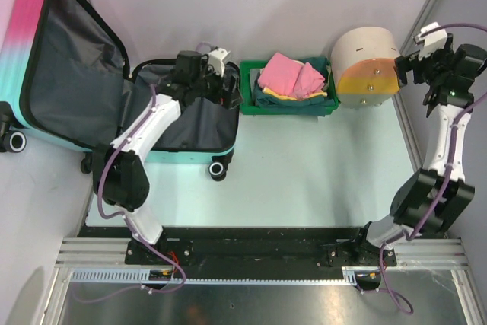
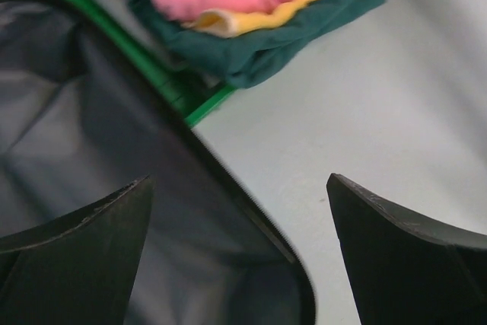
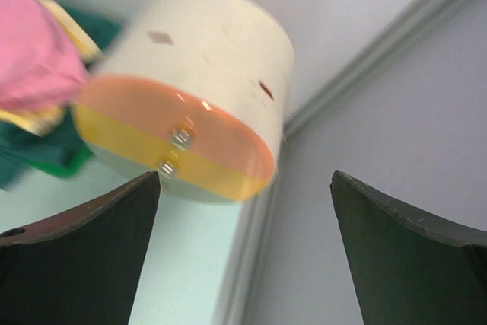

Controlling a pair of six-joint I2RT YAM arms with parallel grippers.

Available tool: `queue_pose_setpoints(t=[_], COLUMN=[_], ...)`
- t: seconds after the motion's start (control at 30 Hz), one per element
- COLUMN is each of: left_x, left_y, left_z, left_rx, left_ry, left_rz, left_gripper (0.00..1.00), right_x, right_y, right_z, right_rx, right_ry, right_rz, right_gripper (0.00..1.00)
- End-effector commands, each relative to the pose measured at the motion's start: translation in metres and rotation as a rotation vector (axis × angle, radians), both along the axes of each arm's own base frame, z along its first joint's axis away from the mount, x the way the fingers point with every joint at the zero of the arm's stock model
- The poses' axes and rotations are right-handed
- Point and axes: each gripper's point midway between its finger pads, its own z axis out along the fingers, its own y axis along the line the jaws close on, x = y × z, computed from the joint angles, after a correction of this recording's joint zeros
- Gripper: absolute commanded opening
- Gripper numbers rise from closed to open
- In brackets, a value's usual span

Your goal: Open, take out, and arrange the luggage

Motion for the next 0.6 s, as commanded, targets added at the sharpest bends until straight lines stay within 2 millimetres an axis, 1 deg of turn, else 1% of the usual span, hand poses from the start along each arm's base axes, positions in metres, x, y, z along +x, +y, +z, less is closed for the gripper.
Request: queue_pose_setpoints(t=[0.0,0.03,0.07,0.1,0.13,0.17,0.2,0.23,0.27,0.3,0.33,0.37,0.4,0.43,0.47,0.53,0.57], left_x=[0.001,0.004,0.003,0.001,0.000,-0.005,-0.010,-0.014,-0.025,-0.032,-0.039,-0.051,-0.057,-0.061,-0.067,-0.073,-0.077], left_y=[0.066,0.078,0.091,0.099,0.106,0.116,0.119,0.120,0.121,0.120,0.119,0.117,0.116,0.114,0.113,0.111,0.112], left_z=[0.018,0.018,0.018,0.016,0.013,0.007,0.003,-0.002,-0.021,-0.023,-0.031,-0.047,-0.047,-0.050,-0.057,-0.058,-0.064], left_rx=[0.173,0.204,0.237,0.265,0.286,0.323,0.335,0.345,0.354,0.345,0.336,0.324,0.310,0.291,0.283,0.260,0.266], left_ry=[-0.034,-0.044,-0.057,-0.057,-0.059,-0.063,-0.058,-0.051,-0.010,-0.002,0.023,0.072,0.080,0.102,0.125,0.144,0.160], left_rz=[0.122,0.164,0.189,0.206,0.219,0.223,0.220,0.215,0.197,0.190,0.184,0.165,0.166,0.174,0.171,0.178,0.179], left_gripper=[1.00,1.00,1.00,1.00,1.00,1.00,1.00,1.00,1.00,1.00,1.00,1.00,1.00,1.00,1.00,1.00,1.00], right_x=[-0.028,-0.032,-0.035,-0.038,-0.041,-0.046,-0.056,-0.064,-0.075,-0.085,-0.098,-0.103,-0.110,-0.116,-0.118,-0.120,-0.121], right_y=[0.082,0.096,0.106,0.137,0.149,0.158,0.189,0.204,0.224,0.238,0.270,0.276,0.283,0.294,0.297,0.300,0.304], right_z=[0.044,0.041,0.040,0.022,0.013,0.005,-0.020,-0.029,-0.038,-0.059,-0.072,-0.080,-0.096,-0.101,-0.107,-0.124,-0.127], right_rx=[0.269,0.303,0.350,0.381,0.388,0.395,0.408,0.417,0.417,0.404,0.374,0.350,0.339,0.326,0.318,0.287,0.279], right_ry=[-0.036,-0.006,0.019,0.093,0.130,0.162,0.230,0.256,0.291,0.346,0.392,0.407,0.440,0.453,0.466,0.503,0.506], right_rz=[0.130,0.143,0.116,0.141,0.133,0.105,0.160,0.185,0.212,0.231,0.294,0.287,0.299,0.326,0.326,0.324,0.331], right_gripper=[1.00,1.00,1.00,1.00,1.00,1.00,1.00,1.00,1.00,1.00,1.00,1.00,1.00,1.00,1.00,1.00,1.00])
